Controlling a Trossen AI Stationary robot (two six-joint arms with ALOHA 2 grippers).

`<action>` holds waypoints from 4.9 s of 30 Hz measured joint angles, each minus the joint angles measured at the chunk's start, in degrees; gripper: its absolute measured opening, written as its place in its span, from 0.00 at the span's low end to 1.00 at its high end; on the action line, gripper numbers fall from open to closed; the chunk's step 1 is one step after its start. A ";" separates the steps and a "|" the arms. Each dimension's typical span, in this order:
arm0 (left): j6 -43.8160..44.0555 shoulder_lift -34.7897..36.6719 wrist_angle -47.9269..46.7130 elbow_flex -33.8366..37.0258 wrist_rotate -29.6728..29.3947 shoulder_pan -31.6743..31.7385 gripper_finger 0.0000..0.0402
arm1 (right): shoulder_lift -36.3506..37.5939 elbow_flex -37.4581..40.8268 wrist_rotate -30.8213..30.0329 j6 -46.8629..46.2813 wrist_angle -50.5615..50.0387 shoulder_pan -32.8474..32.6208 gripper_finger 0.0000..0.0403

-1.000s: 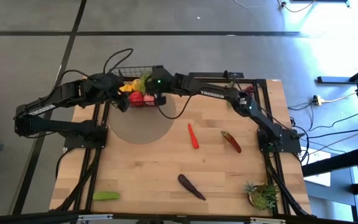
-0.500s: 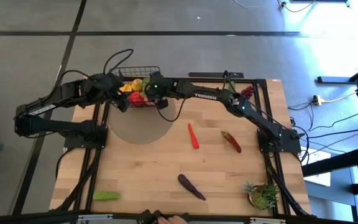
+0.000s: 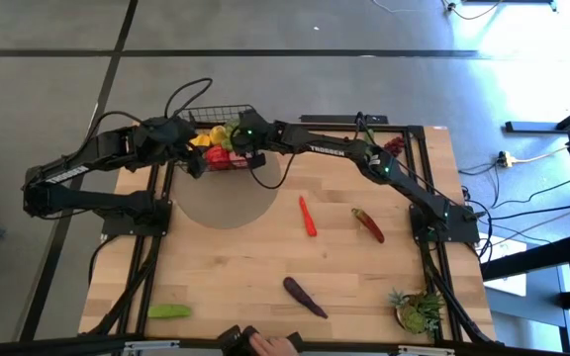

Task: Build produce basket
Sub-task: Put the green grapes into the black wire basket, then put the red grapes into the black wire basket

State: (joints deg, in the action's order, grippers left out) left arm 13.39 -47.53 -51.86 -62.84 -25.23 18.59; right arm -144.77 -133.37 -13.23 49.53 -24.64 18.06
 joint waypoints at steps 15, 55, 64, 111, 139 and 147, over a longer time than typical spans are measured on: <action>0.02 -0.01 0.00 -0.01 0.00 0.01 0.56 | 0.02 0.01 -3.10 0.40 1.61 0.39 0.28; 1.65 0.12 -0.02 -0.01 1.14 0.02 0.56 | 1.52 -1.35 -12.68 -0.68 0.31 -1.67 0.35; 1.63 2.62 -0.31 -0.07 1.17 -0.01 0.56 | 10.33 -1.65 -12.64 -16.95 -11.63 -3.47 0.35; 5.66 4.81 -12.13 -0.03 6.73 -0.24 0.56 | 34.49 -0.30 1.96 -74.74 -65.37 -6.40 0.35; 5.60 4.81 -10.17 -0.03 6.23 -0.24 0.56 | 70.53 45.30 -20.37 -133.42 -65.48 -5.69 0.35; 5.60 4.81 -7.91 -0.03 6.23 -0.24 0.56 | 70.61 55.85 -15.74 -139.34 -63.84 3.06 0.35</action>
State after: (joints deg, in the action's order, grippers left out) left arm 18.98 -42.72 -59.77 -62.87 -19.00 18.35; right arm -74.16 -77.52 -28.97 -89.80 -88.49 21.13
